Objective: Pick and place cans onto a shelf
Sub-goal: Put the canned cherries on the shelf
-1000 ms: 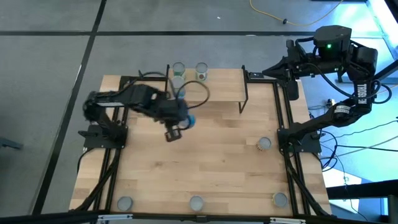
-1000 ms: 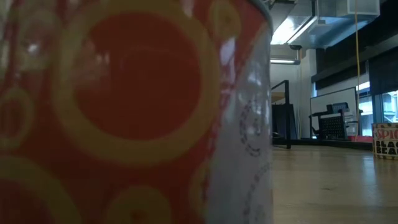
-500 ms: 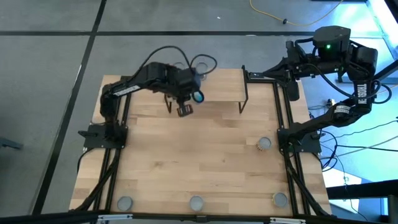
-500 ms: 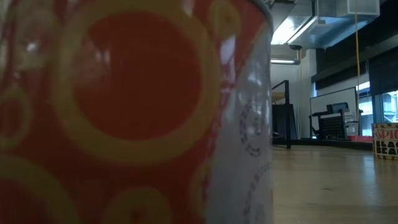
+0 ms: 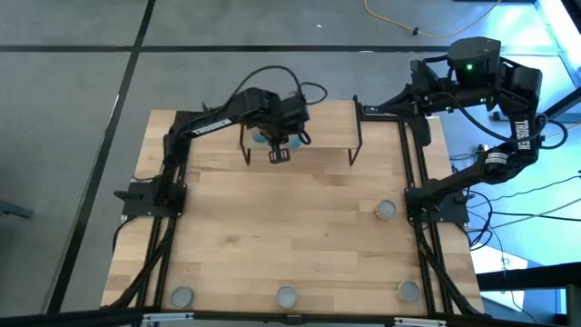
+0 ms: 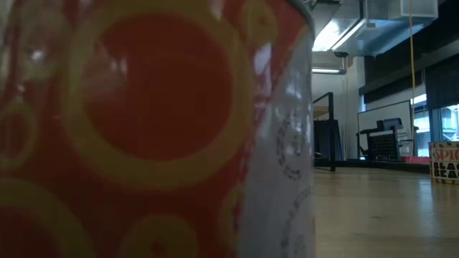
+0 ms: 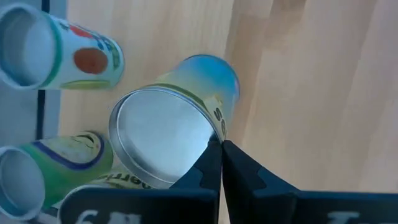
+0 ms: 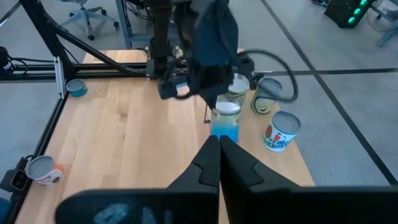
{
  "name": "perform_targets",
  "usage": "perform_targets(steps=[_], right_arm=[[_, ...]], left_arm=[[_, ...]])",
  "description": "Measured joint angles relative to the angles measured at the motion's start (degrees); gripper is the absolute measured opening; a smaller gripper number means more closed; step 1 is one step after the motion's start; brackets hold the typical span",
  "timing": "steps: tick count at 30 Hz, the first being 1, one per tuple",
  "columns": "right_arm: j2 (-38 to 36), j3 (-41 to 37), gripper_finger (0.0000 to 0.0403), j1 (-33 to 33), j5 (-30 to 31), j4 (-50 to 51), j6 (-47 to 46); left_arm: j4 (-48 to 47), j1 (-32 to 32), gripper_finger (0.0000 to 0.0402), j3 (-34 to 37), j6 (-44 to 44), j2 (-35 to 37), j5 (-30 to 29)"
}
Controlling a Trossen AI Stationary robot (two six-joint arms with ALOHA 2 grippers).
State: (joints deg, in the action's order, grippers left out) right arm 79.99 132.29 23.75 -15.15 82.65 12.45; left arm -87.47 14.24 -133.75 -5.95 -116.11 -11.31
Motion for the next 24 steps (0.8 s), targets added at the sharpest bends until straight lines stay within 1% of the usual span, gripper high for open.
perform_targets(steps=[7,13,21,24], right_arm=[[0.58,0.00,0.0004,0.00,0.01,0.00,0.03],[0.52,0.00,0.0004,0.00,0.03,0.00,0.24],[0.52,0.00,0.0004,0.00,0.05,0.02,0.26],[0.52,0.00,0.0004,0.00,0.05,0.33,0.95]], left_arm=[[0.01,-0.42,0.0000,-0.02,-2.44,-2.89,-4.48],[-0.66,-0.44,0.0000,-1.10,-2.37,-2.89,-3.37],[1.15,-1.51,0.0000,-1.18,-3.26,-0.74,-2.40],[0.89,-2.65,0.0000,-1.23,-4.48,0.07,0.32]])
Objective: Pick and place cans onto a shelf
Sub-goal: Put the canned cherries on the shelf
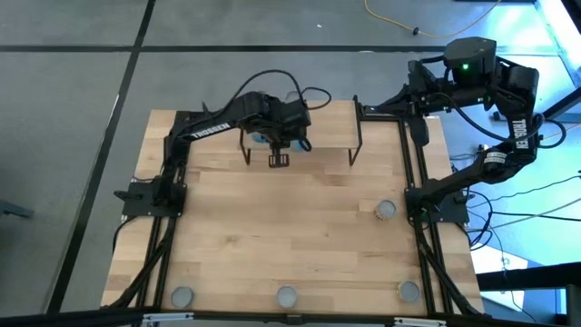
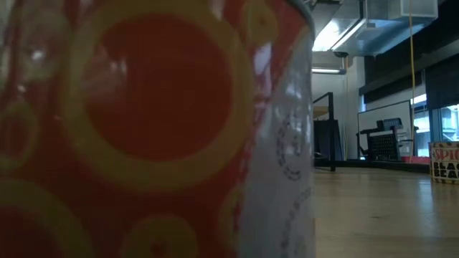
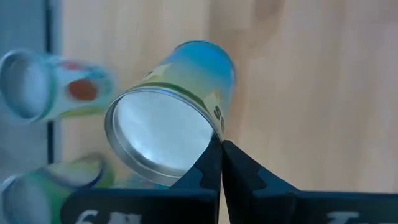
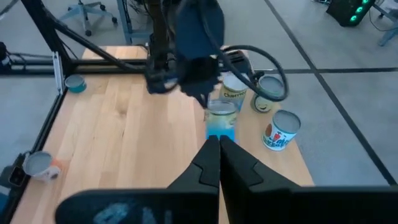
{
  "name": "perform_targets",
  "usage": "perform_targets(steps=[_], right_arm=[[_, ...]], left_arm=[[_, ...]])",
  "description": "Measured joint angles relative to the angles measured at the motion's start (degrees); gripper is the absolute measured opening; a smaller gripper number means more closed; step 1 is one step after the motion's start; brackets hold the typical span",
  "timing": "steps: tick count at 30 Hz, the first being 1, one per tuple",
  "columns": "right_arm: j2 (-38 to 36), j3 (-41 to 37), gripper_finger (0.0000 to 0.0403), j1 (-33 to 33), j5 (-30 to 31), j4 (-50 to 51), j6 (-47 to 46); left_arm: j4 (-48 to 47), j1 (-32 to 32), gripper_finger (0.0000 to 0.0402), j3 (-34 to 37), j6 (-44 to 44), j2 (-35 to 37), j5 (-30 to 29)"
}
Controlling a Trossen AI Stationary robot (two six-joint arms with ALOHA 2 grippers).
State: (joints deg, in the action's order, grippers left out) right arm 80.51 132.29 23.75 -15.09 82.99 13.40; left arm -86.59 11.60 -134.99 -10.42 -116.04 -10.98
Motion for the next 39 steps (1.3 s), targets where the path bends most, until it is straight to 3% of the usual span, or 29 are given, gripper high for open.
perform_targets(steps=[6,18,24,30,35,39], right_arm=[[0.00,0.00,0.0004,0.00,-0.04,4.03,1.09],[4.40,0.00,0.0017,0.00,-6.17,7.01,2.35],[8.96,0.00,0.0037,0.01,-14.58,7.01,9.31],[13.50,-0.01,0.0041,-0.03,-15.84,7.01,12.53],[16.74,-0.02,0.0042,-1.08,-24.54,7.03,14.33],[19.11,-0.02,0.0042,-2.87,-25.12,7.03,15.75]], left_arm=[[-1.64,-3.87,0.0000,-0.03,-6.62,1.06,6.56],[-1.41,-11.15,0.0000,0.01,-15.82,2.99,12.55],[-0.46,-11.34,0.0000,-0.01,-18.41,3.20,13.00],[0.84,-11.34,0.0000,-0.01,-21.58,3.58,16.09],[2.20,-11.15,0.0000,-0.01,-24.60,3.80,18.27],[2.83,-10.71,0.0000,-0.01,-26.74,4.28,20.41]])
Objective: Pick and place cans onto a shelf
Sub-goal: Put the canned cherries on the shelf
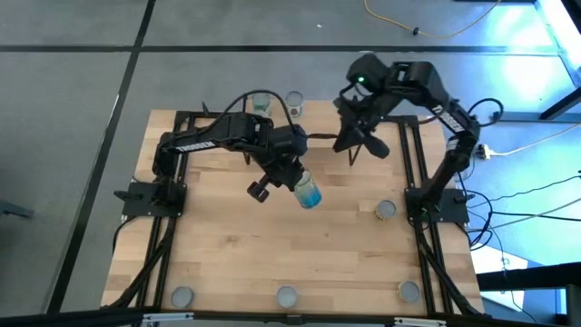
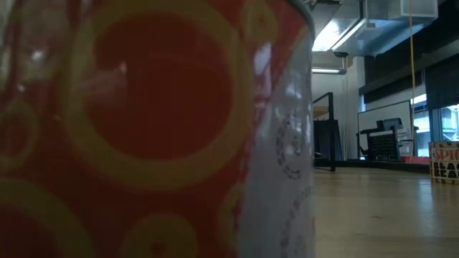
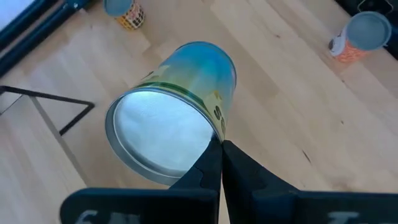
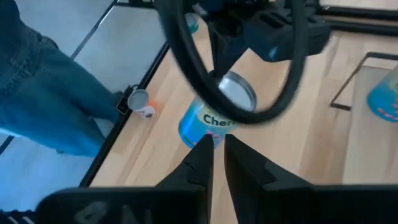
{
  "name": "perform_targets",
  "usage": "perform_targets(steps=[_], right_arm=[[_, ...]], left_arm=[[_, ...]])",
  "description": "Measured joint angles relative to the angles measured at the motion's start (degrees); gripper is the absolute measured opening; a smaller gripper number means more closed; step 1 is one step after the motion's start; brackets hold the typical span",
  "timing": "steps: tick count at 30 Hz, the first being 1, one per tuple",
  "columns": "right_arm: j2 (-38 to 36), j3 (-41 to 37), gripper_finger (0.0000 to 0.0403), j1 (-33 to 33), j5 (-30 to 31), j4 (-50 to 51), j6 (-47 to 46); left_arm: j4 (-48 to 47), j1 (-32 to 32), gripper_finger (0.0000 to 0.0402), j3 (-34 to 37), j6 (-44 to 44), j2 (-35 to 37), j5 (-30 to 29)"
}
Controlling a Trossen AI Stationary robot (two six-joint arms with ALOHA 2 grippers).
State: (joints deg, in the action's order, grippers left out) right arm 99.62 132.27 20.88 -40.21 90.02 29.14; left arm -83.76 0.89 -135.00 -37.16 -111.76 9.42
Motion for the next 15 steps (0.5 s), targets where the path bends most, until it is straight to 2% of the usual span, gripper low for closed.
perform_targets(steps=[10,15], right_arm=[[3.05,0.00,0.0042,-0.76,6.08,-0.29,-0.30],[3.19,0.00,0.0012,-0.76,6.10,-0.04,0.09]], left_arm=[[-0.12,0.39,0.0000,-0.01,-0.61,2.73,2.08],[-0.20,0.37,0.0000,0.00,-0.49,2.92,2.30]])
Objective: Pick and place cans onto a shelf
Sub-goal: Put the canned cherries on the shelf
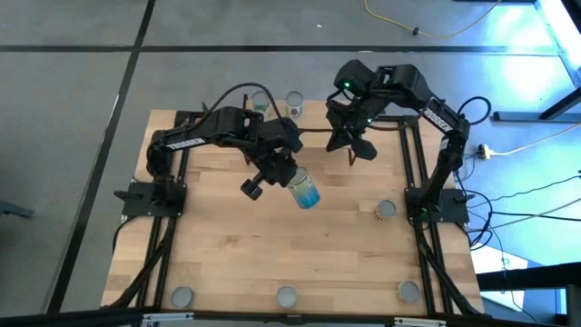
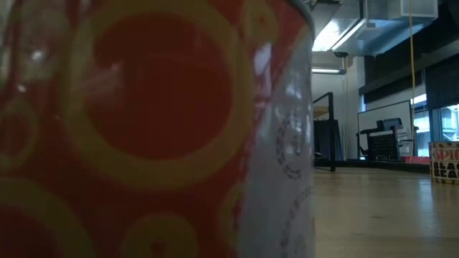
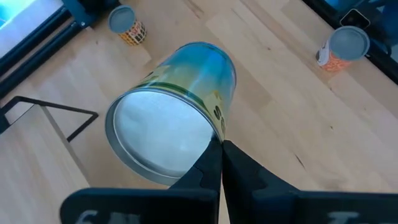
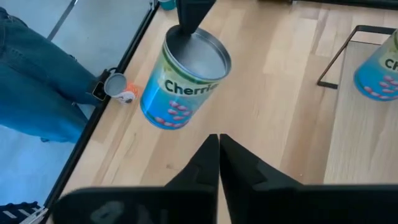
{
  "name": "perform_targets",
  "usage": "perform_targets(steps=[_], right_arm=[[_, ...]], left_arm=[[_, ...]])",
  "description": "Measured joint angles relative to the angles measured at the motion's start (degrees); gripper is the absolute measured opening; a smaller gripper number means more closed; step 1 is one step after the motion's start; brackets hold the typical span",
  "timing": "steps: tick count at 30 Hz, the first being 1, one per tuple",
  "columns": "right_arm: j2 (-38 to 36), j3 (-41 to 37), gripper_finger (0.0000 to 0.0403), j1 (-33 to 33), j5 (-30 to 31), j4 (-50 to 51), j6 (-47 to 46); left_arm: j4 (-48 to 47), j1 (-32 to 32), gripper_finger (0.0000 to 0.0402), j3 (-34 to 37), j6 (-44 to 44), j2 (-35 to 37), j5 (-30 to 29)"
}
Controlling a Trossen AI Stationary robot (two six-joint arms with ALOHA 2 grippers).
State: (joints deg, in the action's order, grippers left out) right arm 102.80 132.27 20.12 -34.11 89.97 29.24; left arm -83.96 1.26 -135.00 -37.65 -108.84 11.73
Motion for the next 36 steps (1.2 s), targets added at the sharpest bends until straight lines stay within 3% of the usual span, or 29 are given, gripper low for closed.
perform_targets(steps=[4,15,21,26,32,36], right_arm=[[0.02,0.00,0.0012,0.00,0.00,-0.37,-1.26],[0.02,-0.07,0.0070,-1.73,-4.17,-2.97,-0.16],[-0.02,-5.07,0.0072,-3.96,-6.28,-4.76,-0.05],[0.11,-10.04,0.0072,-4.74,-6.62,-11.43,0.02],[0.05,-12.62,0.0072,-4.88,-13.67,-13.65,4.04],[0.04,-13.55,0.0072,-5.41,-15.05,-16.82,4.27]], left_arm=[[0.00,0.02,0.0000,0.00,0.00,0.00,0.00],[-0.15,0.13,0.0000,0.00,-2.28,-0.02,4.07],[0.45,0.38,0.0000,0.00,-5.23,-0.07,5.05],[0.66,1.07,0.0000,0.00,-6.36,-0.07,10.28],[0.64,1.84,0.0000,0.02,-6.99,-0.09,12.75],[0.63,2.47,0.0000,0.02,-7.80,-0.09,15.70]])
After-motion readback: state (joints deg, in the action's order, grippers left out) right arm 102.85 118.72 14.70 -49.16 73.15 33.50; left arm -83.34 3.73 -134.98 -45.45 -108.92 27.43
